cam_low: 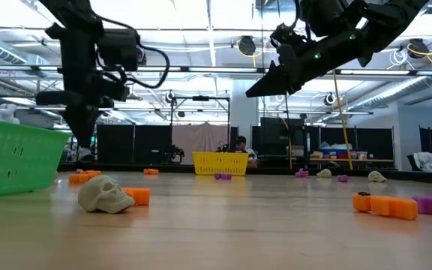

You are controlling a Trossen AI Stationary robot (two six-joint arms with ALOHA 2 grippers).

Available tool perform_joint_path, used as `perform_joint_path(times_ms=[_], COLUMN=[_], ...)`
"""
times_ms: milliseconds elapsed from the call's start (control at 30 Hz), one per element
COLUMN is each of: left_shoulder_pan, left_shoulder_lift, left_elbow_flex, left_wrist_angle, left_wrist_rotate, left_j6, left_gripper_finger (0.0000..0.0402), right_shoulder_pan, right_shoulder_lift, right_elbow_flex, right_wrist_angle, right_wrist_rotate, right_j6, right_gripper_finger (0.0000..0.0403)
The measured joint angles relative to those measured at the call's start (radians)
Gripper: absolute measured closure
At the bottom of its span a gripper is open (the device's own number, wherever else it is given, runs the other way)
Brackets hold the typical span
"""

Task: Sort Halloween decoration
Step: Put the purple skeleton toy into the green bin

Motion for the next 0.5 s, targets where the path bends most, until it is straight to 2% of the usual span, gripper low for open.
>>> perform_joint_path(times_ms=[200,367,500], left_shoulder_pan=[0.032,0.035,0.036], left_shoulder_lift=[0.086,0.152,0.194], left_elbow_flex=[0.000,0.000,0.000], left_wrist_angle=[0.000,0.023,0.083], left_wrist_rotate=[-0.003,-0.073,-0.132], left_j6=[0.063,0.135,0.211], left_gripper_finger=[0.0338,0.0272,0.0241], right_shoulder_pan=[0.000,0.000,0.000], right_shoulder_lift=[0.000,0.000,0.000], right_elbow_flex=[0.000,0.000,0.000], right_wrist_angle=[-0.015,-0.021,-0.033], right_wrist_rotate=[0.000,0.000,0.000], right_j6=[-0.001,-0.001,0.001], right_gripper_finger=[0.0403,0.0403,0.0403])
